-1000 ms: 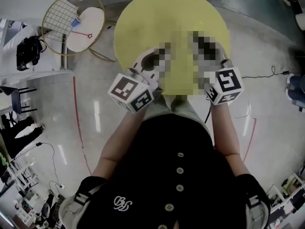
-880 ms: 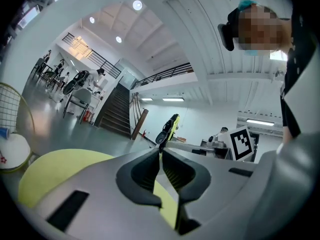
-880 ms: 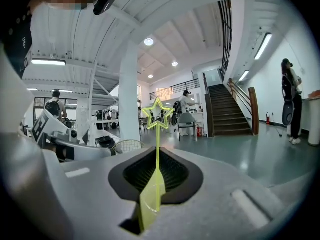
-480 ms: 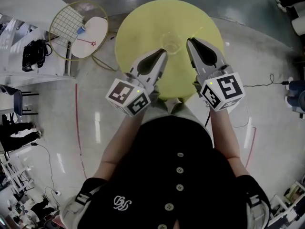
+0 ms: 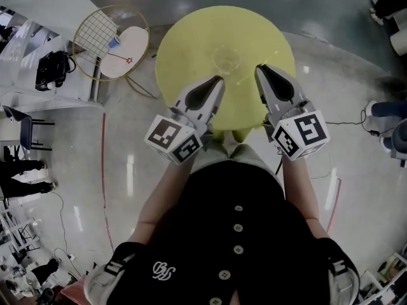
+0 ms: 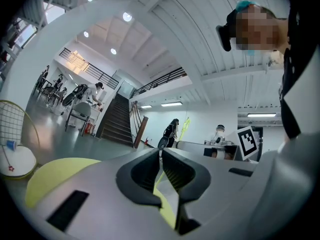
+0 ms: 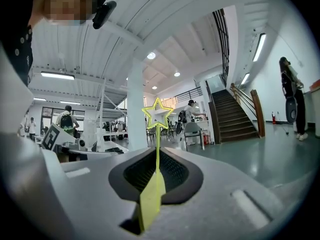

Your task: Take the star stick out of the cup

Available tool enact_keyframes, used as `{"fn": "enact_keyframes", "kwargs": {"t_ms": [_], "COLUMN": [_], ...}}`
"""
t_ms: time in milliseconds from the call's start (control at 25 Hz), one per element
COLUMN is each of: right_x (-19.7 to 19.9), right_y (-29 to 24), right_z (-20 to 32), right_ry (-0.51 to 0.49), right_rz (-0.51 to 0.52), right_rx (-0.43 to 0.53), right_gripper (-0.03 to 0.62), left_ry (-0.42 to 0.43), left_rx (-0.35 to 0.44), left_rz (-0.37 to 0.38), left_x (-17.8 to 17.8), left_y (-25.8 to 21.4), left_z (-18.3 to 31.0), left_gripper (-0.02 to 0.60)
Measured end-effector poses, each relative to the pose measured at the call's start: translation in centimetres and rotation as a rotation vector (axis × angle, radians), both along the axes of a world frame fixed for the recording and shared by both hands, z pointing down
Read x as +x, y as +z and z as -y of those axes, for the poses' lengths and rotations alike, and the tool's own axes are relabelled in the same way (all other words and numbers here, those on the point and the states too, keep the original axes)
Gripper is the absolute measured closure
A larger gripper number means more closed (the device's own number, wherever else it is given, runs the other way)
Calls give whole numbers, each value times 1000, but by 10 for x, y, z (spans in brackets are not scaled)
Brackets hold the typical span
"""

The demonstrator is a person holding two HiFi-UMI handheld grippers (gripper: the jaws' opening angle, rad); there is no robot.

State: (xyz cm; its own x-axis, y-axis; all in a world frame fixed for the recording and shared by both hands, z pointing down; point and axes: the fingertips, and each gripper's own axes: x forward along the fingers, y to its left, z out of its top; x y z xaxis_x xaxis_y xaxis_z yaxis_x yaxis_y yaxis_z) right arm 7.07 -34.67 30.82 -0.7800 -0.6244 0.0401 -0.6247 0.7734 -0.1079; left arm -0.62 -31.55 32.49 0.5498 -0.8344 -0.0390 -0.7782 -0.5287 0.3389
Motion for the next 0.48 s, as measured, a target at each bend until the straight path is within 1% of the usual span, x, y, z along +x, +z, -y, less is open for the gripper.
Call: {"fn": "enact_keyframes", "kwargs": {"t_ms": [240,400,480], "right_x": [20,26,31], "right_y": [9,3,0], "right_z": [-21,-31,-36], "right_ry": [-2,-34,-41], "right_rz": [20,20,23], "right_rx": [-19,16,31], "right_gripper": [576,576,576], "left_ry": [-9,-11,-16], "left_rx": [4,21,17], "left_rz": [8,8,0], "left_x": [16,23,27], "left_y": [0,8,9], "left_z": [-14,-21,-25], "left_gripper": [554,554,554]}}
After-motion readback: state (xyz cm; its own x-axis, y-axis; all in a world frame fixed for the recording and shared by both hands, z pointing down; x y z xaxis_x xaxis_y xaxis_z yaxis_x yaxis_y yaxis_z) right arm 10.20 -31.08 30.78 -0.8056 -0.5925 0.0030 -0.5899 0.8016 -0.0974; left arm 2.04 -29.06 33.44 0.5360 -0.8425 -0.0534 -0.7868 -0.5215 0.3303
